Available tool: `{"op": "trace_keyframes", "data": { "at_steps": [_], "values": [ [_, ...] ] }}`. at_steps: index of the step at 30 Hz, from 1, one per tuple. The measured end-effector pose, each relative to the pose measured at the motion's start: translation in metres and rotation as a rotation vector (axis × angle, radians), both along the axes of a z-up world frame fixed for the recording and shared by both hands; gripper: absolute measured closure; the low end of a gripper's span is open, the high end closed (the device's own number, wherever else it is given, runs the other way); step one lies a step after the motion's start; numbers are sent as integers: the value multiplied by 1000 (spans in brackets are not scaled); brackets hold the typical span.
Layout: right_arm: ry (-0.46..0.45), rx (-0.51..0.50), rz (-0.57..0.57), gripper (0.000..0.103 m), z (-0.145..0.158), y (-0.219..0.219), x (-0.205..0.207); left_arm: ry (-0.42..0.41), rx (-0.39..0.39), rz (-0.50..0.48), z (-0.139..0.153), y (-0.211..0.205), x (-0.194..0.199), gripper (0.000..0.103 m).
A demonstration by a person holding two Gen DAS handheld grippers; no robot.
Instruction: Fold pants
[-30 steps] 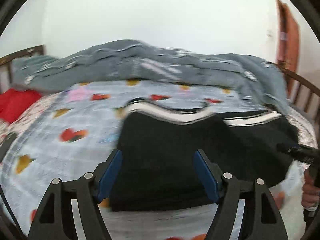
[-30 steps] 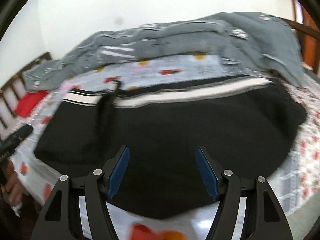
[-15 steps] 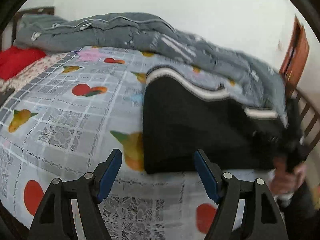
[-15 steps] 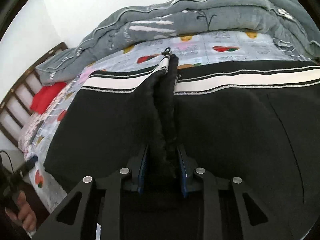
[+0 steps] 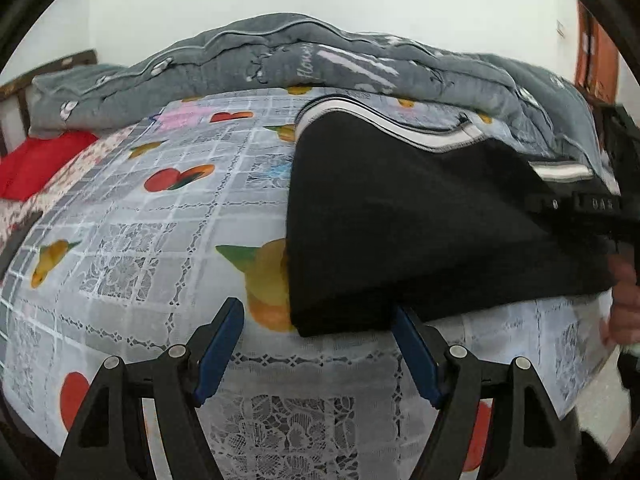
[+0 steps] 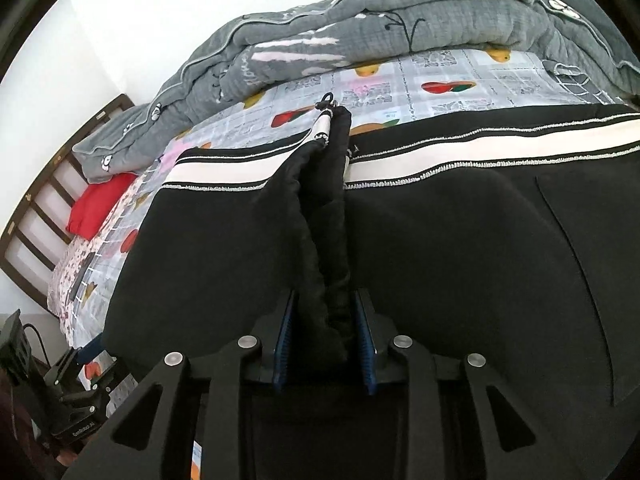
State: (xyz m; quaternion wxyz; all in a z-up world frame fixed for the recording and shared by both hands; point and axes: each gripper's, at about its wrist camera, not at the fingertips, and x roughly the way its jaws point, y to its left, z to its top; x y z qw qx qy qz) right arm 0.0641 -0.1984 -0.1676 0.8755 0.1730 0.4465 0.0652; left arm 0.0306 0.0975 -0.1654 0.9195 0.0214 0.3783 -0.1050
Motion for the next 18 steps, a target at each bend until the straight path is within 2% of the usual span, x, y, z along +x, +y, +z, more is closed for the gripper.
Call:
{"op": "trace_keyframes", "data": {
  "at_steps": [1, 3, 5, 10, 12, 15, 16, 17, 18],
  "values": [
    [-1, -5, -1, 72, 0, 1, 0, 3, 0, 8, 0, -1, 1, 28],
    [-2, -12, -2, 72, 1, 2, 0, -16, 75, -11, 0, -9, 1, 28],
    [0, -9, -1, 72, 1, 2, 0, -51, 116, 1, 2, -12, -1, 28],
    [4, 8, -1, 72, 0, 0, -2, -77, 19, 118, 4, 14, 3, 28],
    [3, 7, -6, 71, -1, 0, -2, -35, 16, 129, -4, 15, 10, 28],
    [-2, -3, -13, 71, -2, 4, 3, -58, 25, 94, -7, 10, 8, 30],
    [-3, -8, -14, 71, -2, 5, 5, -53, -2, 70, -6, 10, 8, 30],
    [-2, -12, -15, 72, -2, 5, 5, -48, -28, 53, -6, 13, 8, 30],
    [-2, -18, -18, 77, -1, 5, 6, -51, -22, 52, -6, 15, 8, 29]
  ]
}}
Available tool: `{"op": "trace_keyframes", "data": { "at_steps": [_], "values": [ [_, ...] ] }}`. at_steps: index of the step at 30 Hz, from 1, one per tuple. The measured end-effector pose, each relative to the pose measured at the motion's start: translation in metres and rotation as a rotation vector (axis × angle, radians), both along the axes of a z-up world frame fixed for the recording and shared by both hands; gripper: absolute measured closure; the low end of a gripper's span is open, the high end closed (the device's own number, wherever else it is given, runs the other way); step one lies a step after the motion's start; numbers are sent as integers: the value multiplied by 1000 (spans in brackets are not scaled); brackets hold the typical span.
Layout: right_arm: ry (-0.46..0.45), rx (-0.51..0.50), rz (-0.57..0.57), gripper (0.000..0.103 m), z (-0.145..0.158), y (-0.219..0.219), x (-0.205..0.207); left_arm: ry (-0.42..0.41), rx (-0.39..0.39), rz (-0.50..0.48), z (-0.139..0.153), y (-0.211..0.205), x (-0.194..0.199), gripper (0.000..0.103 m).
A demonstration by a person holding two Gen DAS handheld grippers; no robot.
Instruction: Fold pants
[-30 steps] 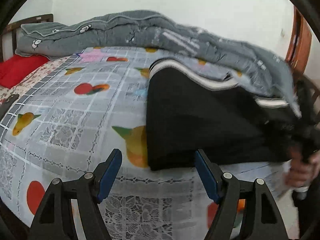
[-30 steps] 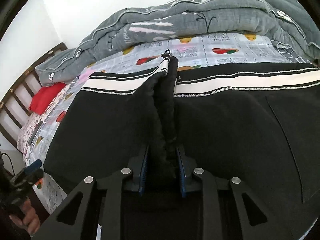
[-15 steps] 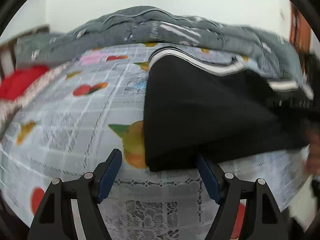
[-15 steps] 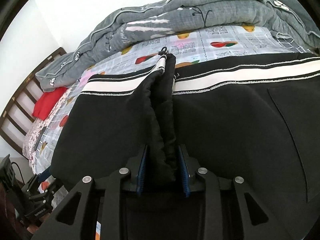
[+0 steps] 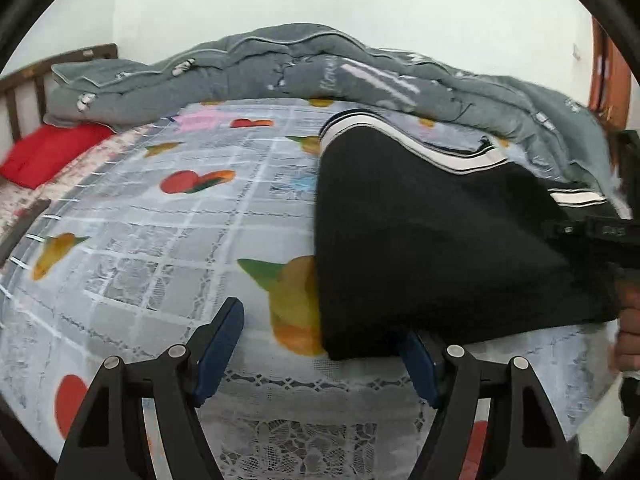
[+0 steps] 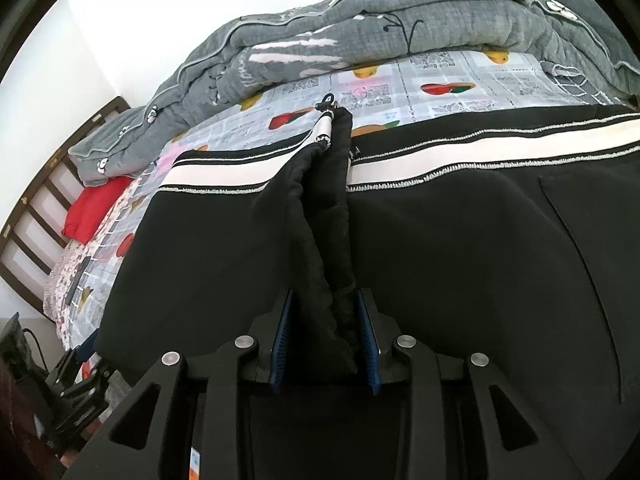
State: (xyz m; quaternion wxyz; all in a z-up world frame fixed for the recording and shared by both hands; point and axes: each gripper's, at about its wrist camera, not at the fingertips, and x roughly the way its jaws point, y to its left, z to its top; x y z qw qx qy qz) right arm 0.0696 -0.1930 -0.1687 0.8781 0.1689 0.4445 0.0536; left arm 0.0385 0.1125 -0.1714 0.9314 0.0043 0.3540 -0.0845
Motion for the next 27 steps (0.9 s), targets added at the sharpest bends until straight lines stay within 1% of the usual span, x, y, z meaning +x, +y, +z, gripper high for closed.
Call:
{"op": "trace_keyframes", "data": {
  "at_steps": [1, 2, 3, 5, 6, 8, 10, 12, 13, 14, 15, 16, 17, 18, 19, 21, 23, 25, 27],
  "values": [
    [-7, 4, 1, 82, 2, -1, -1, -7, 40, 35, -1, 2, 0, 28],
    [-21, 12, 8, 83, 5, -3, -4, -13, 53, 60, -1, 3, 1, 28],
    [-32, 11, 10, 85, 7, -4, -5, -11, 25, 67, -1, 9, 1, 28],
    [-68, 13, 7, 87, 17, -7, -14, -6, -65, 72, 2, 21, -1, 28],
    [-90, 13, 3, 87, 23, -9, -19, -6, -80, 71, 2, 23, -1, 28],
    [-158, 11, -2, 88, 38, -13, -39, -2, -71, 61, 3, 20, -1, 28],
    [-187, 3, 2, 88, 42, -16, -56, -3, -58, 46, 2, 16, -2, 28],
    [-162, -36, 11, 87, 32, -15, -63, 8, -47, 39, -1, 12, -1, 28],
    [-126, -77, 22, 87, 17, -13, -61, 9, -36, 36, -2, 10, -1, 28],
    [-93, -89, 20, 85, 4, -13, -59, 8, -29, 31, -2, 9, -1, 28],
    [-86, -81, 18, 83, -1, -13, -59, 11, -26, 26, -1, 8, -2, 28],
    [-102, -69, 13, 81, -2, -15, -61, 14, -24, 26, -1, 9, -3, 28],
    [-106, -71, 15, 78, 1, -16, -63, 18, -25, 24, 1, 11, -5, 28],
    [-99, -89, 13, 71, 7, -17, -66, 18, -30, 20, 2, 13, -8, 28],
    [-102, -102, 12, 69, 11, -18, -69, 12, -43, 12, 4, 17, -13, 28],
    [-128, -146, 21, 69, 23, -20, -80, 1, -57, 13, 6, 25, -21, 28],
    [-146, -172, 17, 69, 27, -21, -88, -24, -90, 9, 8, 33, -31, 30],
    [-156, -176, 11, 69, 27, -25, -92, -67, -129, -2, 13, 37, -40, 30],
    [-147, -158, 1, 69, 20, -27, -92, -62, -143, 2, 19, 36, -36, 30]
  ]
}}
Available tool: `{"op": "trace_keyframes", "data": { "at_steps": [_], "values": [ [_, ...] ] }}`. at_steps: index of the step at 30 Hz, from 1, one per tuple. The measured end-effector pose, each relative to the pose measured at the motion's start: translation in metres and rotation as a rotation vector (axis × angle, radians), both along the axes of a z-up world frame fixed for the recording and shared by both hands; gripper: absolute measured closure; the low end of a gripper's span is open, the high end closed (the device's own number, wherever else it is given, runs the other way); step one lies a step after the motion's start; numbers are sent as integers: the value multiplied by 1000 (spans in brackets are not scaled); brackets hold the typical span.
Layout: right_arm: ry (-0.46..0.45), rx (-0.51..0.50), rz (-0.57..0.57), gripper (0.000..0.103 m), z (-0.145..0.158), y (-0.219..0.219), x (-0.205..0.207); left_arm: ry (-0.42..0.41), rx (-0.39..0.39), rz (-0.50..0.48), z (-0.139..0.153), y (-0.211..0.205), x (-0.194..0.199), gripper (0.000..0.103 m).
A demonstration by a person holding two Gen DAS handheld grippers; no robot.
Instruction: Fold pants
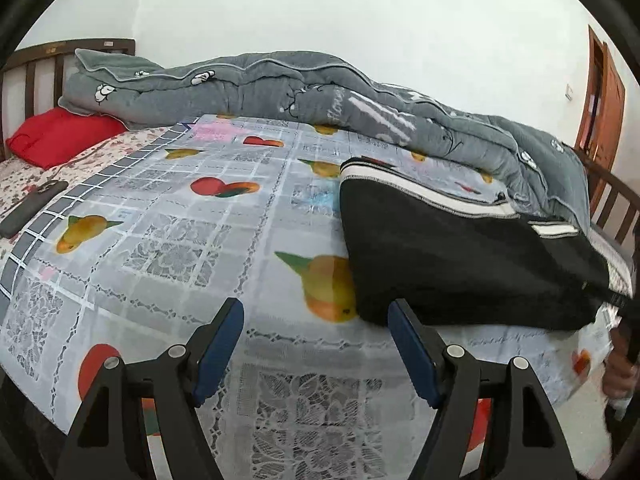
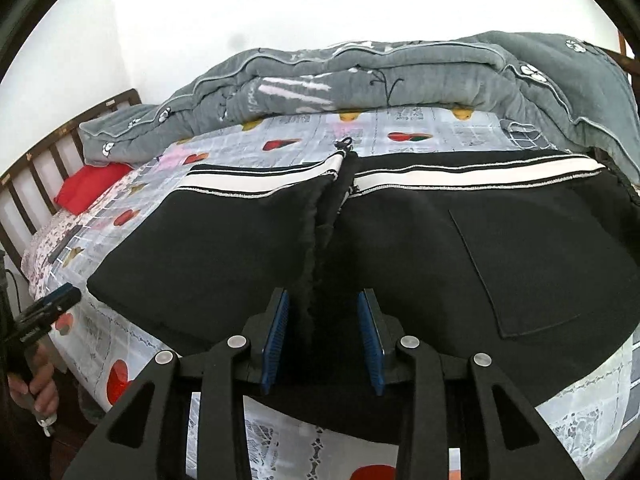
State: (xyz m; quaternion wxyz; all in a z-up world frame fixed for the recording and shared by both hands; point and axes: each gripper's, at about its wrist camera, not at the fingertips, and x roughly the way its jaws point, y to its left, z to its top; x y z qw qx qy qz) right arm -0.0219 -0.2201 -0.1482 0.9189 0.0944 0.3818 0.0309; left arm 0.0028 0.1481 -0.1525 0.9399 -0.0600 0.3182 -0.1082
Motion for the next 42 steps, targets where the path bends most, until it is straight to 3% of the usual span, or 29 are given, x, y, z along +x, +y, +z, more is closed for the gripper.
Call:
{"op": "trace_keyframes", "data": {
  "at_steps": [4, 7, 10, 12, 14, 16, 19, 26, 29, 33, 35, 37, 38, 40, 42],
  "values": [
    [46, 20, -16, 69, -15, 0, 2, -14, 35, 21, 15, -18, 19, 30],
    [54, 35, 18, 69, -4, -8, -3, 50, 37, 10, 8, -35, 41, 30],
    [14, 21, -29, 69, 11, -31, -18, 184, 150, -21, -22, -58, 57, 28],
    [-14, -16, -86, 67, 20, -55, -31, 136, 191, -25, -21, -64, 53, 27],
    [-23, -48, -163, 63, 27, -84, -42, 177, 143, -44, -15, -60, 60, 27],
    [-18, -75, -262, 44, 32, -122, -52, 184, 67, -35, -8, -53, 67, 27],
    [-3, -83, -413, 33, 33, -177, -60, 178, 35, -38, -1, -54, 81, 28],
    [52, 137, -542, 32, 9, -266, -39, 267, -34, -90, -4, -69, 130, 29],
    [70, 205, -553, 32, -11, -282, -24, 318, -72, -73, -10, -68, 150, 34],
    [30, 214, -568, 32, -18, -288, -8, 360, -127, -73, -16, -63, 171, 42],
    [38, 221, -578, 36, -22, -292, 3, 380, -127, -82, -17, -65, 182, 44],
    [49, 200, -619, 56, -23, -295, 10, 387, -107, -85, -18, -70, 191, 47],
    [46, 188, -618, 60, -21, -294, 14, 391, -92, -86, -18, -72, 195, 53],
    [27, 172, -588, 80, -11, -288, 17, 396, -53, -79, -17, -75, 202, 67],
    [-2, 111, -579, 84, 2, -277, 18, 388, -45, -87, -14, -75, 206, 84]
  ]
}}
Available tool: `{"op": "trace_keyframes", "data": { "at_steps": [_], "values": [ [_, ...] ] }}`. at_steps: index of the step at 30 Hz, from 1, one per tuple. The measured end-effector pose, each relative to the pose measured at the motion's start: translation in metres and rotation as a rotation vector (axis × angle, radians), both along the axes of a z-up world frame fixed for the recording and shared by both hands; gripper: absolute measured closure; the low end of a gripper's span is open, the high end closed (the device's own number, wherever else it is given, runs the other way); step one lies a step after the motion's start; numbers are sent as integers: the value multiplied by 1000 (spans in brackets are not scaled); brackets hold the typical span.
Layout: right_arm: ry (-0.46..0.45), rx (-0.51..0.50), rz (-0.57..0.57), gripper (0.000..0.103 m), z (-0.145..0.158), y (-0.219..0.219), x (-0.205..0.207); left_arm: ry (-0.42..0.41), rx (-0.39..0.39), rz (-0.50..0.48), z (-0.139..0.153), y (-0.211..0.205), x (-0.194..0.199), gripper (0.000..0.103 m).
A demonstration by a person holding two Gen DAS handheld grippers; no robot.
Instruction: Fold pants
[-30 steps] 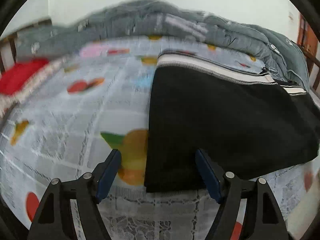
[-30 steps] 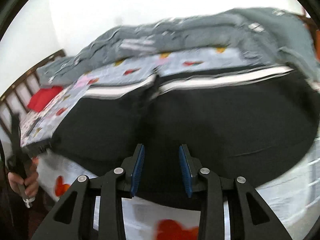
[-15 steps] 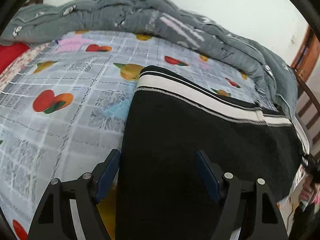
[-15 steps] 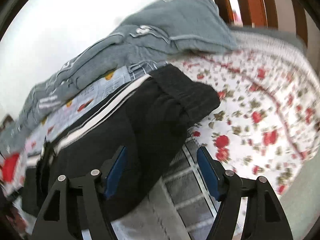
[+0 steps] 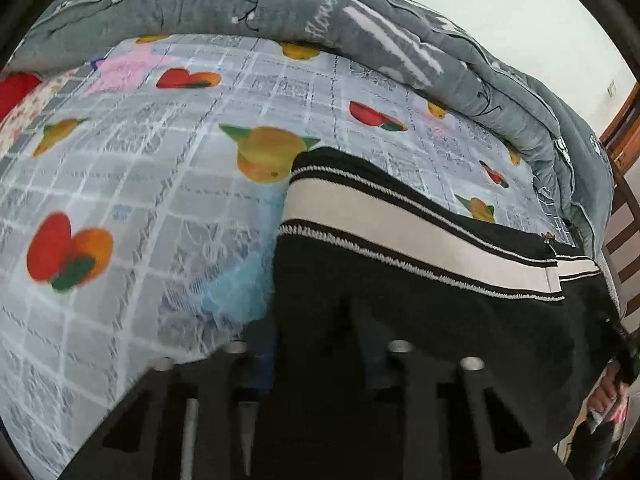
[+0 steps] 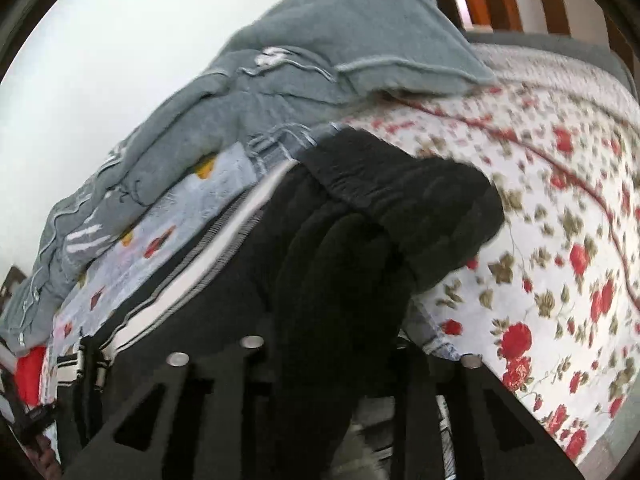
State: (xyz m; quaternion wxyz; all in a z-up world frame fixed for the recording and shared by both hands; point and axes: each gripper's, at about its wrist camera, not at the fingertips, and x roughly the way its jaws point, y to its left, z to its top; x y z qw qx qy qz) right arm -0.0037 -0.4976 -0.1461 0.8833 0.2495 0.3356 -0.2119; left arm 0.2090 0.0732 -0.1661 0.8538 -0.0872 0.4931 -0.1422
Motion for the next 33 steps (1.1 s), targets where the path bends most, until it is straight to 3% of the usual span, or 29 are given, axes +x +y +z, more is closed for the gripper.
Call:
{"op": "trace_keyframes", "data": {
  "at_steps": [4, 6, 10, 14, 18, 21, 23, 25, 28, 30, 33],
  "values": [
    [-43, -220, 57, 88, 37, 42, 19, -48, -78, 7, 13, 9, 6, 92],
    [-75, -267, 91, 89, 58, 61, 28, -73, -109, 16, 20, 15, 11, 92],
    [-132, -286, 140, 90, 91, 90, 49, -99, -148, 37, 28, 32, 19, 92],
    [-216, -213, 197, 90, 104, 105, 56, -132, -125, 66, 36, 65, 22, 92],
    [-178, -175, 247, 91, 76, 118, 67, -135, -103, 140, 40, 114, 25, 92],
    [-41, -148, 290, 89, 30, 123, 85, -113, -88, 182, 32, 141, 28, 92],
    [74, -186, 296, 87, -4, 125, 94, -85, -86, 193, 20, 150, 28, 90],
    [159, -148, 298, 81, -30, 120, 95, -67, -71, 204, 9, 151, 27, 84],
    [136, -86, 290, 72, -30, 109, 75, -59, 22, 229, 1, 144, 23, 81],
    [161, -140, 247, 56, -21, 109, 63, -59, 45, 215, -1, 140, 20, 63],
    [166, -241, 207, 52, 1, 114, 45, -79, 68, 217, 1, 139, 9, 55]
  ]
}}
